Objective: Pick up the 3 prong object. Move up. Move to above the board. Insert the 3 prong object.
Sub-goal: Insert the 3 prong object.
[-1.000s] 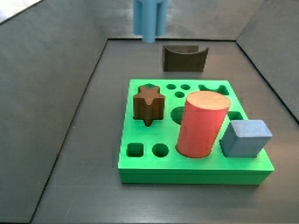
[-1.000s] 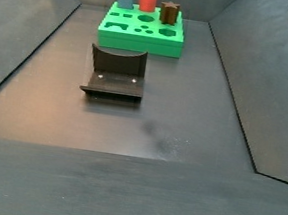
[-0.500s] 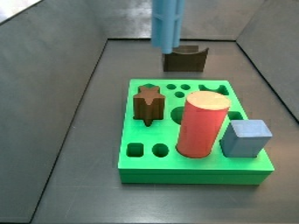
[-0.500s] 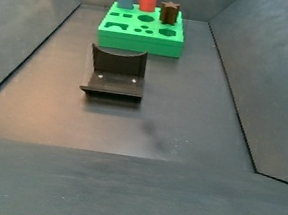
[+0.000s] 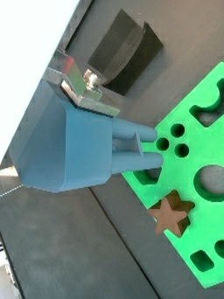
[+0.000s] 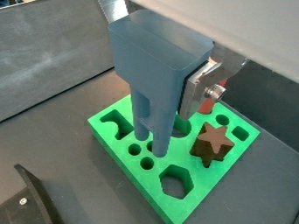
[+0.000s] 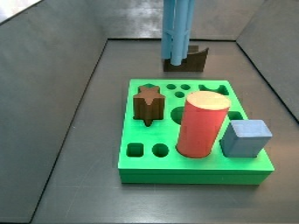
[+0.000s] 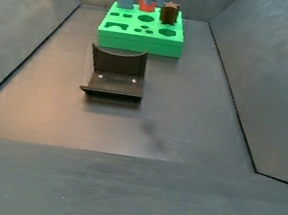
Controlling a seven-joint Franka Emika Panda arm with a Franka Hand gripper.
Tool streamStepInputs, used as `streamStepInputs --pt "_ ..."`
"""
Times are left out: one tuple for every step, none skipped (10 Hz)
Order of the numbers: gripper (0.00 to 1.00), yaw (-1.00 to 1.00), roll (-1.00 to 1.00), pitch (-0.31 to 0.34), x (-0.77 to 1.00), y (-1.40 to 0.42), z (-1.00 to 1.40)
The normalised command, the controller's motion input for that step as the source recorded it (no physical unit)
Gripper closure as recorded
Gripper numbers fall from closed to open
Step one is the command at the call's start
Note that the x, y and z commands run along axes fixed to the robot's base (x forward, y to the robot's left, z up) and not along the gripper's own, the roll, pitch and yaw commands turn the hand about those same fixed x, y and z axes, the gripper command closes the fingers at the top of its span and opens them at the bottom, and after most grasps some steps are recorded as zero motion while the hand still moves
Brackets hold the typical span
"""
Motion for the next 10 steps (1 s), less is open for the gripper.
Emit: streamStepInputs --pt "1.00 0.00 0.13 0.000 0.21 0.00 -0.25" --pt "1.00 0.00 0.12 0.000 0.23 0.00 -0.28" --pt "1.00 0.00 0.12 0.000 0.21 0.01 -0.30" --pt "1.00 0.00 0.16 0.000 0.17 0.06 -0.28" --pt "1.00 0.01 0.18 0.000 0.07 0.05 -0.29" --pt "1.00 0.05 0.17 0.000 0.04 0.05 -0.30" --pt "1.00 0.03 0.15 0.000 0.02 0.00 -0.27" --pt "1.00 0.00 0.00 0.000 0.01 0.00 -0.06" --pt "1.00 0.00 0.00 0.000 0.13 -0.05 -0.10" --pt "1.00 0.00 0.13 -0.017 0.19 -0.10 -0.38"
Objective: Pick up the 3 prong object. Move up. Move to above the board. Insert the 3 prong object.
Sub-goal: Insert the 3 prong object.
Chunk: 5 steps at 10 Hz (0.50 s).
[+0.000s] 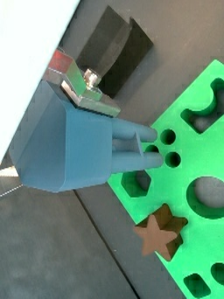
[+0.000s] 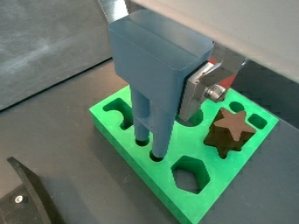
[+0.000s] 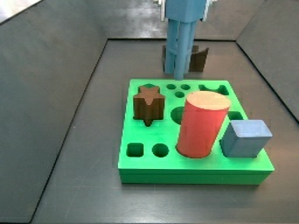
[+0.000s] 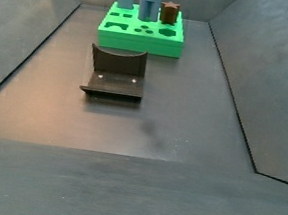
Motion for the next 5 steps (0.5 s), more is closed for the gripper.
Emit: streamStepInputs --pt "1.00 0.00 0.18 -0.010 0.14 -0.07 -0.43" --pt "1.00 0.00 0.18 0.000 0.12 -0.03 -0.40" --pt "1.00 0.00 0.14 0.000 0.09 0.00 -0.31" --pt "1.00 0.00 0.06 0.000 0.00 0.00 -0.08" --pt "1.00 -0.01 0.00 0.000 0.03 0.00 -0.05"
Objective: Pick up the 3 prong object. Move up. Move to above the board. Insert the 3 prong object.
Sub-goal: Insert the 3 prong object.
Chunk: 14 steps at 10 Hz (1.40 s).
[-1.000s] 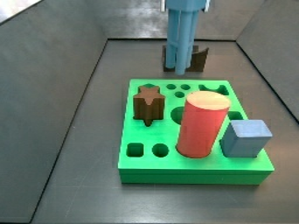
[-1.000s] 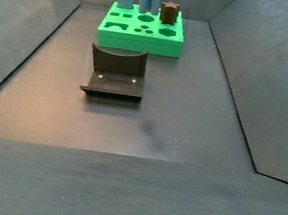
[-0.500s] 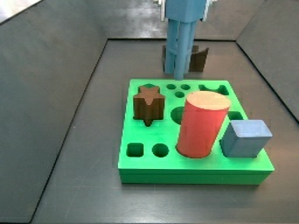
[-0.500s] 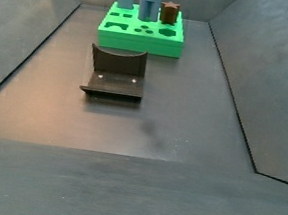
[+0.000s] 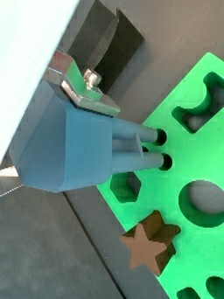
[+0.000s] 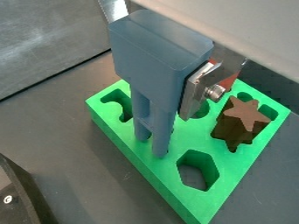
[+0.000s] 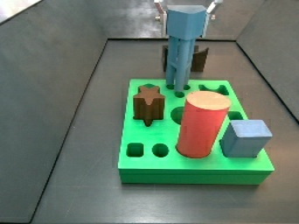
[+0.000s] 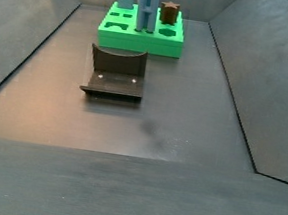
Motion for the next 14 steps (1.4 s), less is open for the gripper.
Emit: streamStepInputs --pt "1.00 -0.06 0.00 -0.016 0.13 -0.06 0.00" --pt "1.00 -0.03 0.00 -0.036 0.19 -0.07 -0.02" --pt "1.00 -0.03 0.00 -0.034 0.18 -0.07 -0.01" --pt "1.00 0.00 0.00 -0.004 0.14 0.00 -0.04" --pt "1.00 0.00 0.02 0.000 0.05 0.00 -0.12" --pt "1.00 0.00 0.06 -0.010 0.05 0.00 -0.20" --pt "1.00 0.00 0.09 0.000 0.01 0.00 -0.22" --pt "1.00 0.00 0.06 0.000 0.00 -0.02 -0.15" --pt "1.00 0.00 0.07 0.000 0.00 -0.02 -0.14" --pt "1.00 0.02 0.09 0.000 0.00 -0.05 -0.17" --pt "1.00 0.00 0.04 0.000 0.01 -0.15 -0.12" --pt "1.00 0.00 0.00 -0.004 0.03 -0.05 -0.11" --pt "1.00 0.00 0.07 -0.004 0.00 -0.07 -0.20" --pt "1.00 0.00 0.24 0.003 0.05 -0.13 -0.28"
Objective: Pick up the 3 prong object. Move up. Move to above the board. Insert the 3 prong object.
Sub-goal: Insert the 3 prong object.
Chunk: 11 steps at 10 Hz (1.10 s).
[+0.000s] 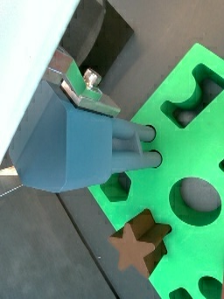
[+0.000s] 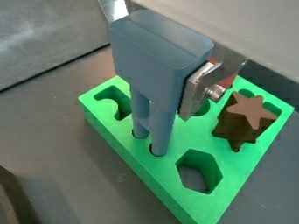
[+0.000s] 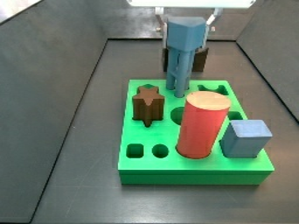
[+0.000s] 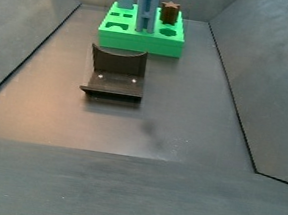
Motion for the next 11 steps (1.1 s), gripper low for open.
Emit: streamStepInputs --pt "1.00 0.00 0.29 0.060 0.14 -0.09 -0.22" --pt "1.00 0.00 0.21 0.020 0.12 -0.04 -0.23" --pt "1.00 0.00 0.23 0.060 0.15 -0.05 -0.24" --pt "1.00 0.00 0.39 0.217 0.37 -0.07 -0.34" --pt "1.00 0.00 0.33 0.237 0.41 -0.05 -0.38" --pt "1.00 0.00 0.29 0.253 0.48 -0.04 -0.48" --pt "1.00 -0.13 0.24 0.204 0.70 -0.02 -0.63" --pt "1.00 -0.09 0.21 0.119 0.82 -0.03 -0.74" --pt "1.00 -0.05 0.17 0.144 0.50 0.00 -0.80" --pt "1.00 0.00 -0.03 0.000 -0.03 0.05 0.00" --pt "1.00 0.00 0.00 0.000 0.00 0.00 0.00"
